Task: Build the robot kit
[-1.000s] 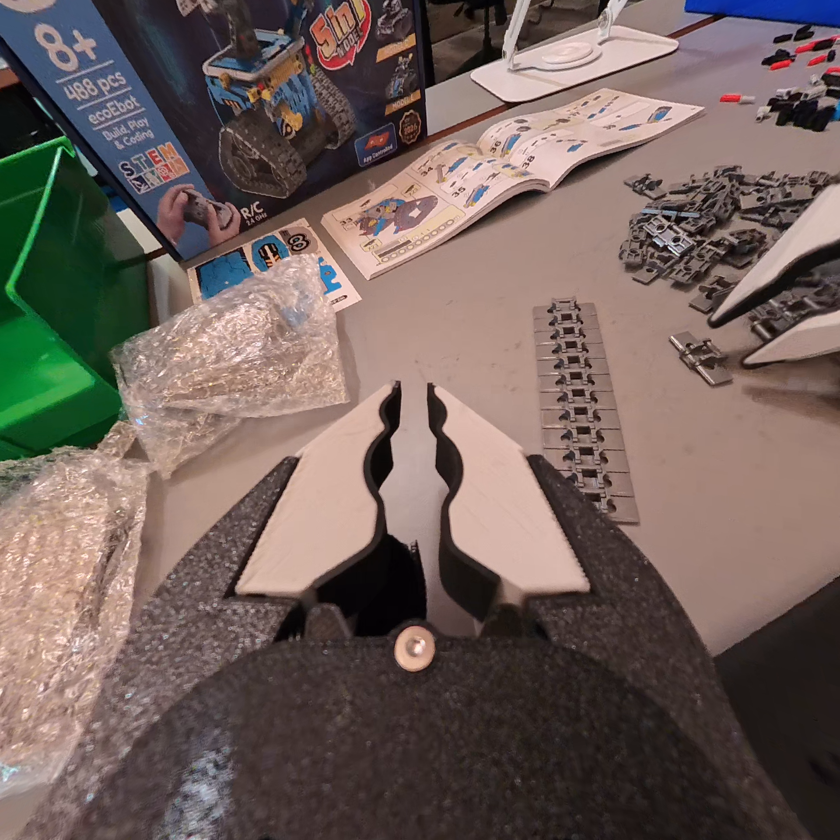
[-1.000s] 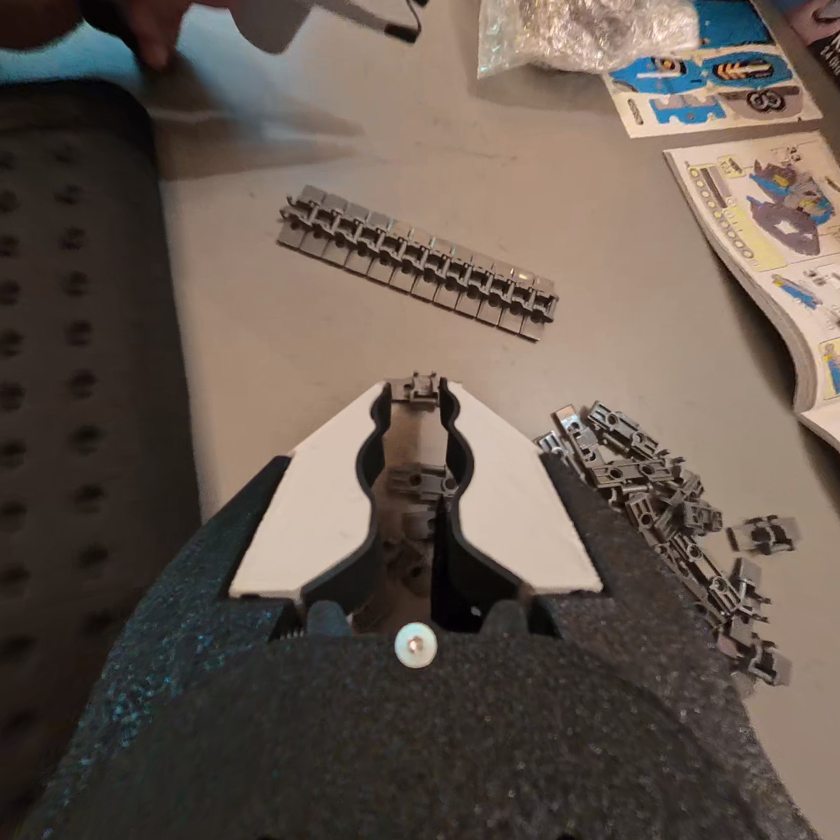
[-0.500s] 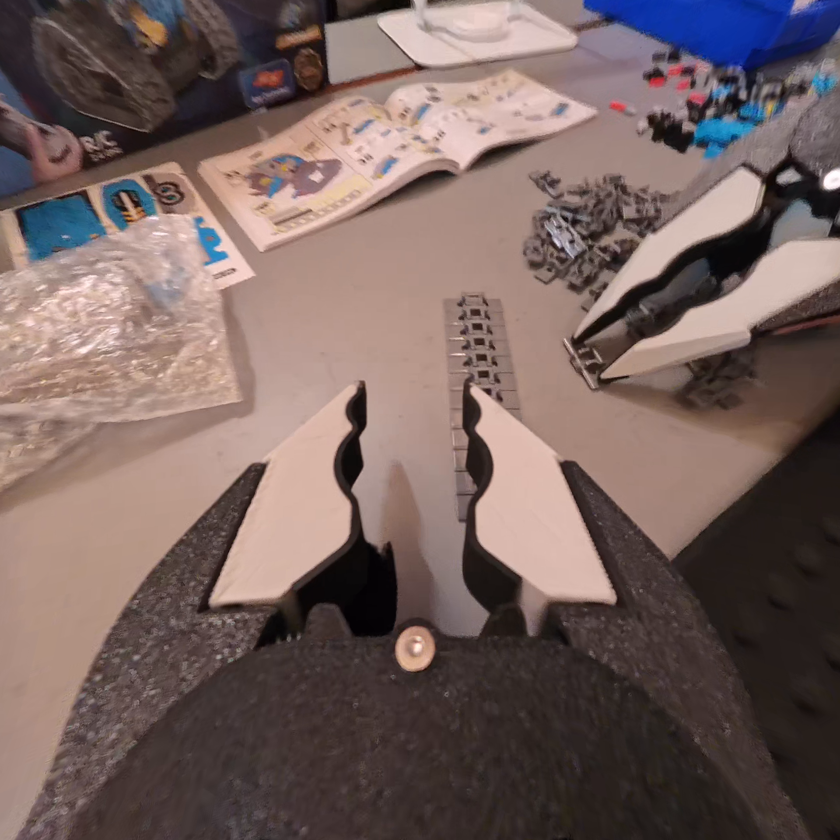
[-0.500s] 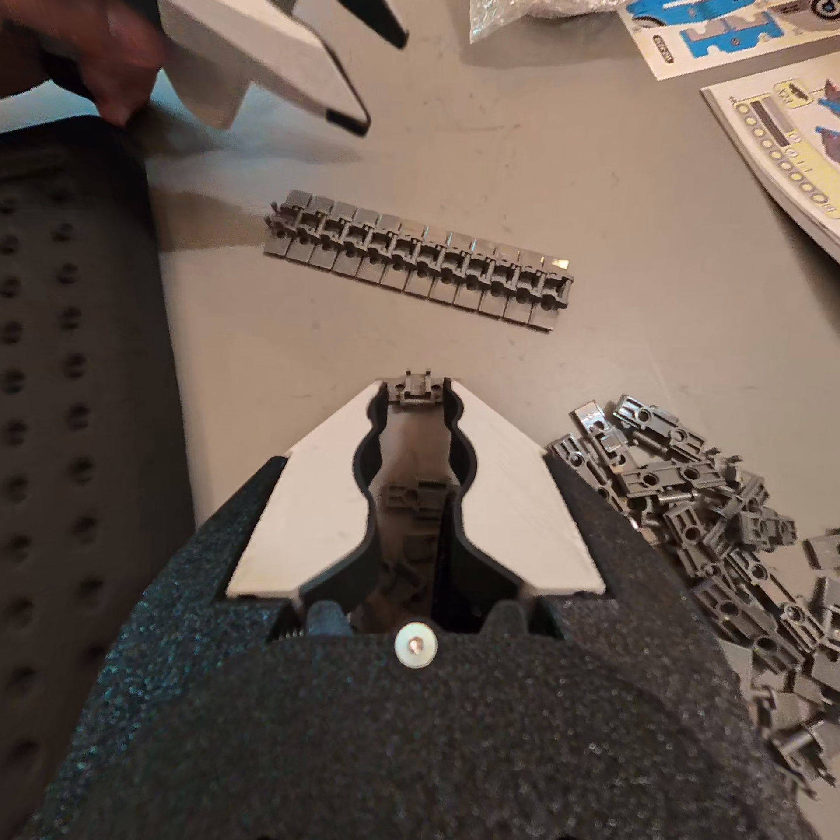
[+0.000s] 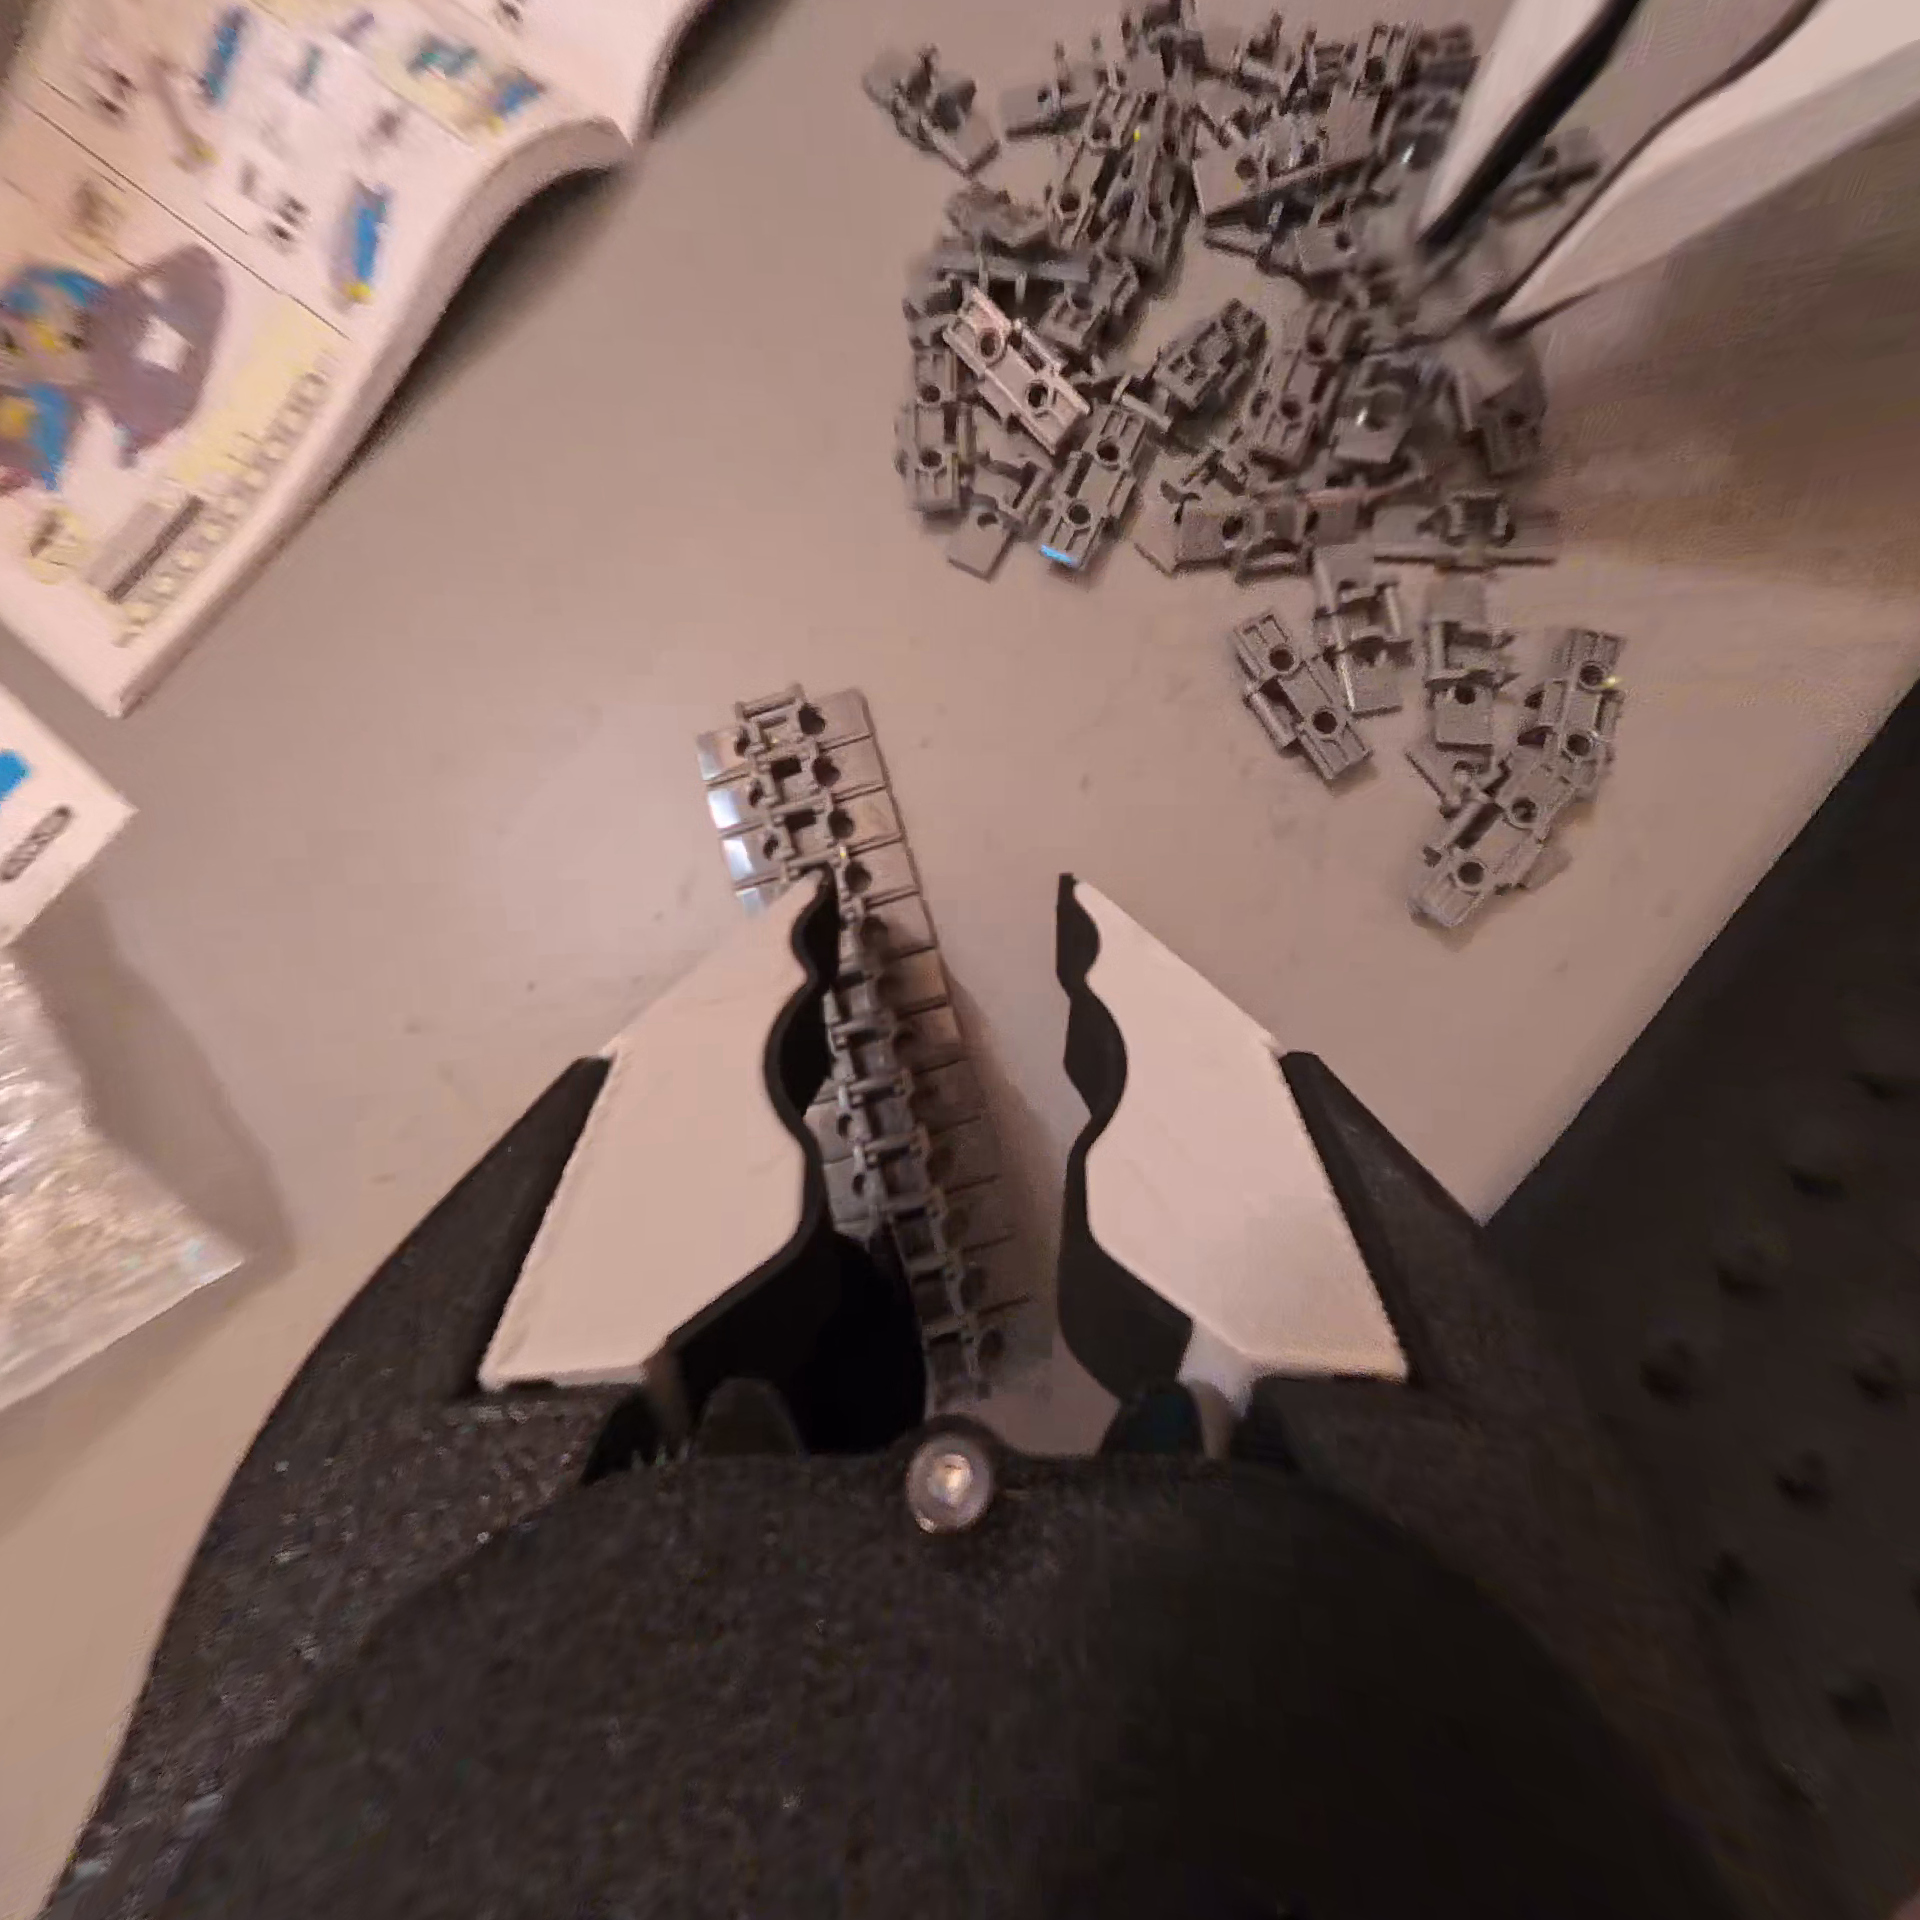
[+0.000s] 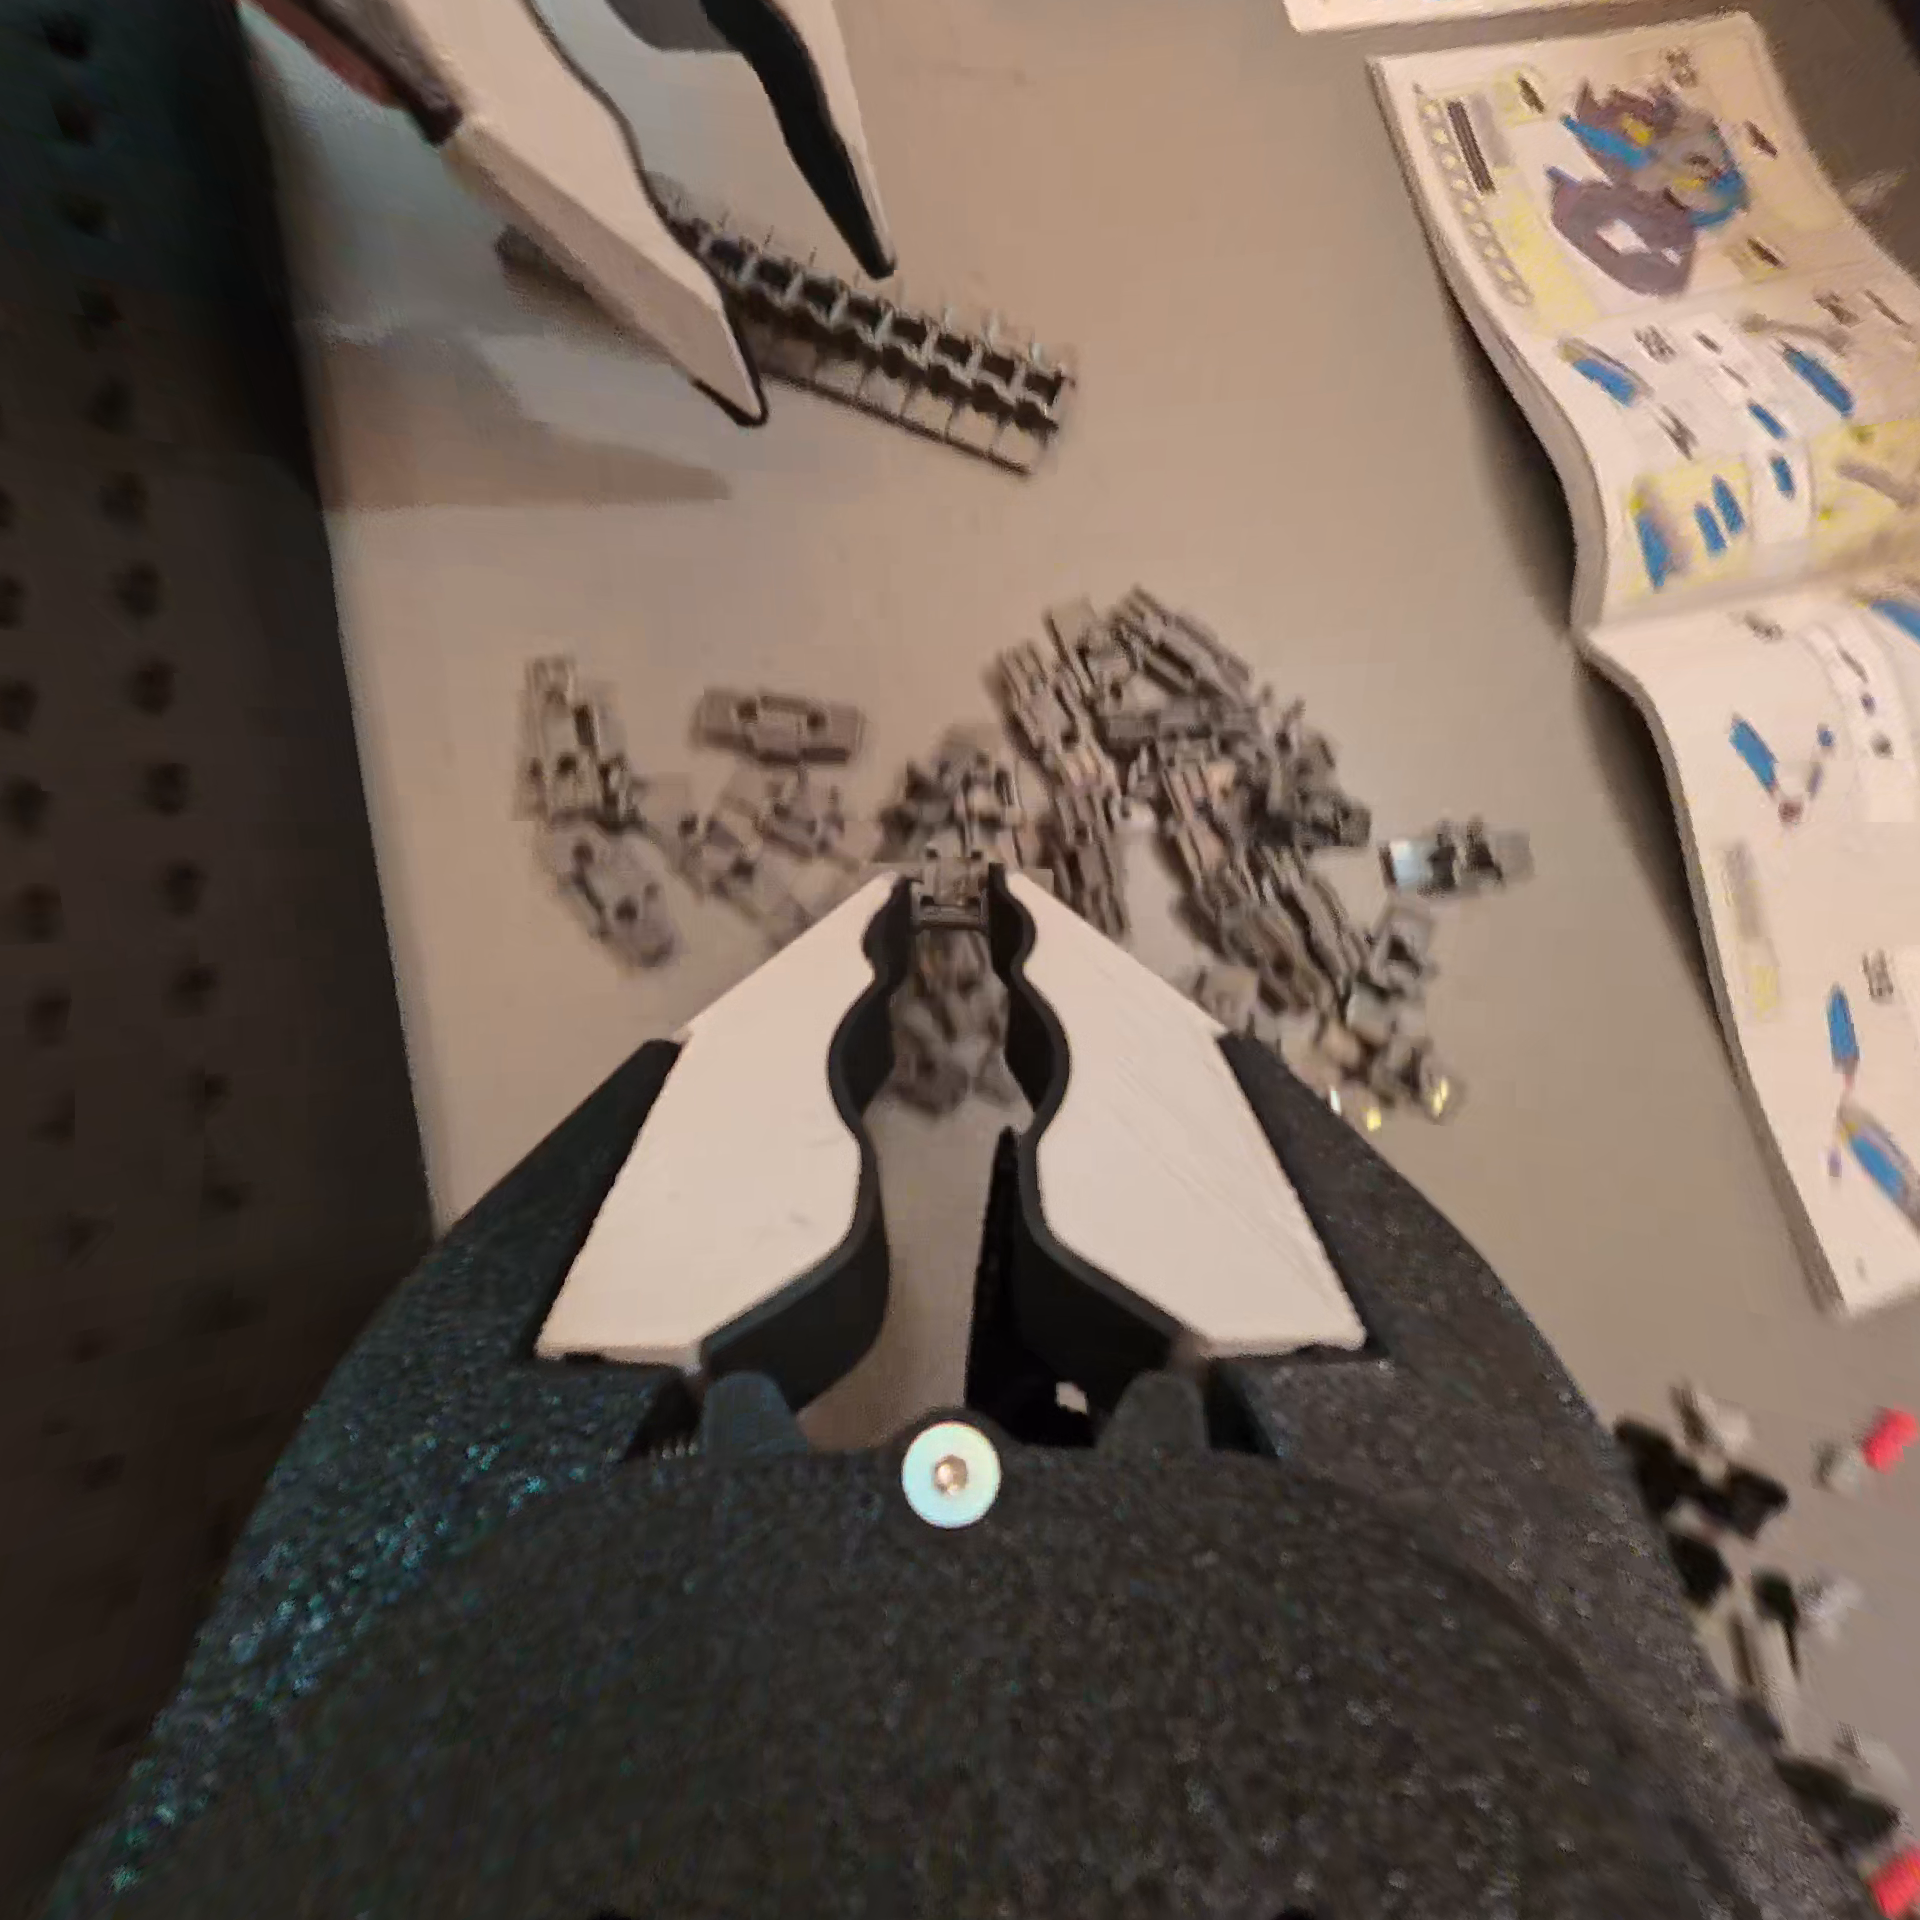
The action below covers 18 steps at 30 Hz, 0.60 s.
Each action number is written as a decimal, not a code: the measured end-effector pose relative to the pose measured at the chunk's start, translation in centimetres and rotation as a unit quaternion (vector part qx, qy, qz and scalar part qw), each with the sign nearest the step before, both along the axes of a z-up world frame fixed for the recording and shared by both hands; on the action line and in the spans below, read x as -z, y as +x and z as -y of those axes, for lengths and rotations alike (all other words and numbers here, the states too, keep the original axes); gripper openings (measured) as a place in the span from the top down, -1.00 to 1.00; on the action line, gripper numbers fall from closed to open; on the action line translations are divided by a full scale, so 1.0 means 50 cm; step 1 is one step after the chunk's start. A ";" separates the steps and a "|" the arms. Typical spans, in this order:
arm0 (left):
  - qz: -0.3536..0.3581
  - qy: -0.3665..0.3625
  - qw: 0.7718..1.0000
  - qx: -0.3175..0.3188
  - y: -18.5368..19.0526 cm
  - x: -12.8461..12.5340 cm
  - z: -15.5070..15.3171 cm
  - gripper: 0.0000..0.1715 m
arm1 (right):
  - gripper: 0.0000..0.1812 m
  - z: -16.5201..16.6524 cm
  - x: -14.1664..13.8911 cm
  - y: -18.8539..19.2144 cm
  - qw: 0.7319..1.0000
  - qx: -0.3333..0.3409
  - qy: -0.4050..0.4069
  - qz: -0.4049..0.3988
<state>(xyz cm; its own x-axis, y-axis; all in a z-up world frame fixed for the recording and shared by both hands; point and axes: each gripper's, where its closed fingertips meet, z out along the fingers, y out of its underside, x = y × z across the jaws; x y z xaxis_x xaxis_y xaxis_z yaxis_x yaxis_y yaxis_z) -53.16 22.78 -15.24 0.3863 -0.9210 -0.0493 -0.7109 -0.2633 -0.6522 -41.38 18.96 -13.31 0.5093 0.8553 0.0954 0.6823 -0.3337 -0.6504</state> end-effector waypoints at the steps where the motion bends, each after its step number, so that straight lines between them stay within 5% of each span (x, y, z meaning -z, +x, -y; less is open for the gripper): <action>1: -0.002 -0.006 1.000 0.001 0.006 0.007 -0.004 0.52 | 0.84 0.017 -0.006 0.026 1.000 0.002 -0.004 -0.011; 8: 0.021 -0.023 1.000 0.004 0.017 0.024 -0.025 0.55 | 0.84 0.123 0.037 0.141 0.997 0.028 -0.038 -0.061; 18: 0.054 -0.011 0.998 0.005 0.018 -0.015 -0.034 0.65 | 0.80 0.138 0.047 0.119 0.994 -0.020 -0.057 -0.090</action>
